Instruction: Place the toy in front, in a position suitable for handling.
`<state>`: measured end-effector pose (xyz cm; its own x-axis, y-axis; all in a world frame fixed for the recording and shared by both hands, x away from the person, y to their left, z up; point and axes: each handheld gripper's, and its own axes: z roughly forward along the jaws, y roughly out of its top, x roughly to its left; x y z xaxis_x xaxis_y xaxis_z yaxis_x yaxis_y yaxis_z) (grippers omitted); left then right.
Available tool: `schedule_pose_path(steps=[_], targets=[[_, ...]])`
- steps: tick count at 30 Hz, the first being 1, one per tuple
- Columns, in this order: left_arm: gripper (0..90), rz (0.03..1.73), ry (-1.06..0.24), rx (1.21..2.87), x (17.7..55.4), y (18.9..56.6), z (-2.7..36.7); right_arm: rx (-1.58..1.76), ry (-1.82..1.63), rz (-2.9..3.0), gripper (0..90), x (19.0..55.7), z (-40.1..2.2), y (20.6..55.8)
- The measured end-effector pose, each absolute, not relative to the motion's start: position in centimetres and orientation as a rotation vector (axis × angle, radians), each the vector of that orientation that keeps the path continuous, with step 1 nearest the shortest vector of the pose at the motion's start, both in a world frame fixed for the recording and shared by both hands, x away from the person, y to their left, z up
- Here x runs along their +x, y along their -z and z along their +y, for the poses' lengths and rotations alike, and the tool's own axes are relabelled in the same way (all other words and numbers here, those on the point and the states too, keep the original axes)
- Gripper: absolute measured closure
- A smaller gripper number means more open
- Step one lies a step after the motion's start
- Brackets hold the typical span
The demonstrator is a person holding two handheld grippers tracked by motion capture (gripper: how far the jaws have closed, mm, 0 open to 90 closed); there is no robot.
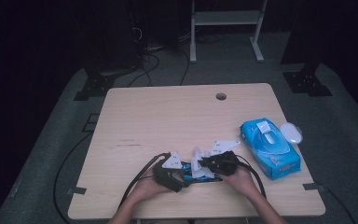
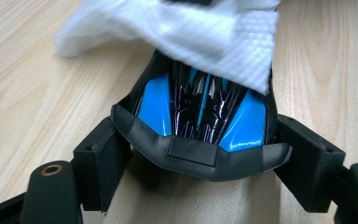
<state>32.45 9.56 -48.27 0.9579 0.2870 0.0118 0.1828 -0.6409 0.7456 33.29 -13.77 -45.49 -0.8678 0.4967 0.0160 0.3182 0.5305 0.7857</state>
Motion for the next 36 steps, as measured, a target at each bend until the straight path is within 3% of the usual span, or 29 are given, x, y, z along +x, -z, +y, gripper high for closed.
schedule_pose_path(steps=[5,18,25,36], targets=[[23.7,0.330,-0.160,2.281,32.4,48.3,9.5,0.687,-1.208,2.549,85.0,33.5,-13.9,45.7],[22.5,0.363,-0.136,2.302,32.5,47.9,9.5,0.773,-1.264,2.613,84.3,31.0,-19.0,46.3],[18.4,0.467,-0.023,2.188,32.7,46.8,11.2,0.755,-1.259,2.620,84.2,30.9,-19.0,46.3],[22.0,0.618,0.061,2.131,33.2,46.4,12.2,0.732,-1.251,2.601,84.2,30.6,-18.9,46.4]])
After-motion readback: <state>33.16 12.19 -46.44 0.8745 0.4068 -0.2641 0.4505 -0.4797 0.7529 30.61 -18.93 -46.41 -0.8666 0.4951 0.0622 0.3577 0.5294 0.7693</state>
